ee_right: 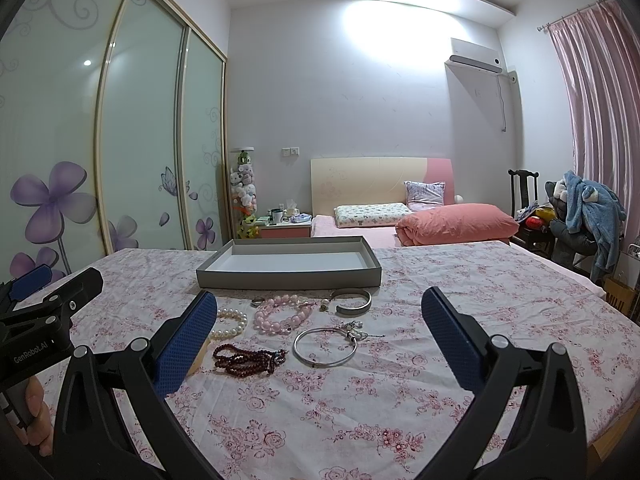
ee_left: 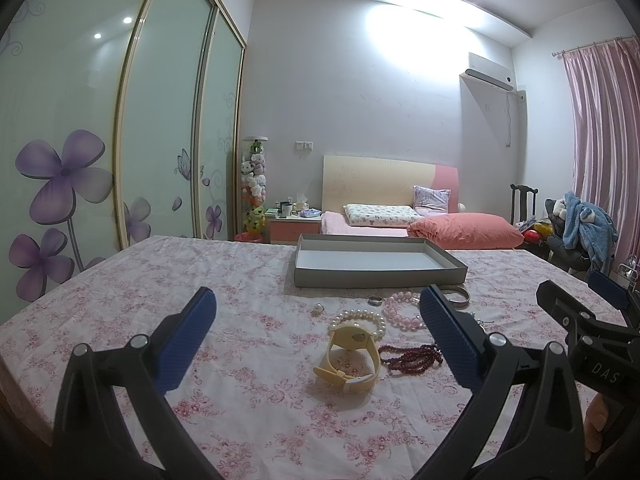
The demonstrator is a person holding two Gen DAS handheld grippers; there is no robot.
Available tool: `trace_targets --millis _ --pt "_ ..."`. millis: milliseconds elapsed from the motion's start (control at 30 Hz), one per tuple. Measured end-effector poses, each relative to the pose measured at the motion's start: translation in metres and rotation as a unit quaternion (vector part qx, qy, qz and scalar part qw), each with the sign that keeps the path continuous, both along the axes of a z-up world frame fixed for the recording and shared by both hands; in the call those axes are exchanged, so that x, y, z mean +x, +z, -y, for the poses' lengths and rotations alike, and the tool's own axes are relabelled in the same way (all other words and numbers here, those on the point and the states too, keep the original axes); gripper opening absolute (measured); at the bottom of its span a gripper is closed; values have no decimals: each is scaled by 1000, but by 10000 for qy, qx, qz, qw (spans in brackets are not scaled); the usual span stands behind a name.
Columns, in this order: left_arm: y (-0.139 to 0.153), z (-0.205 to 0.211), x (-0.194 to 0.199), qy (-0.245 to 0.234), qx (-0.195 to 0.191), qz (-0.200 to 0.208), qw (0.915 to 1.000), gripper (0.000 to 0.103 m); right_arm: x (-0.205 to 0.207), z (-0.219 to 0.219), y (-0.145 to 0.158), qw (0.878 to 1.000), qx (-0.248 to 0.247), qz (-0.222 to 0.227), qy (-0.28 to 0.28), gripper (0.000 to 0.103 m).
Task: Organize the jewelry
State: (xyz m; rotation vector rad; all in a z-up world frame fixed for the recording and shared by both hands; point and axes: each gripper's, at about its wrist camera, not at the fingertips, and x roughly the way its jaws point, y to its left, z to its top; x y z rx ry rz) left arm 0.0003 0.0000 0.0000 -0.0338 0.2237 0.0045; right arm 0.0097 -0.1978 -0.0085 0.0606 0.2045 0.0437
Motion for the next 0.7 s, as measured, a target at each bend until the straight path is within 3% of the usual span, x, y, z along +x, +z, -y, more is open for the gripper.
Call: trace_targets --millis 700 --pt "-4 4 -2 11 -1 -27 10000 99 1 0 -1 10000 -4 -10 2 101"
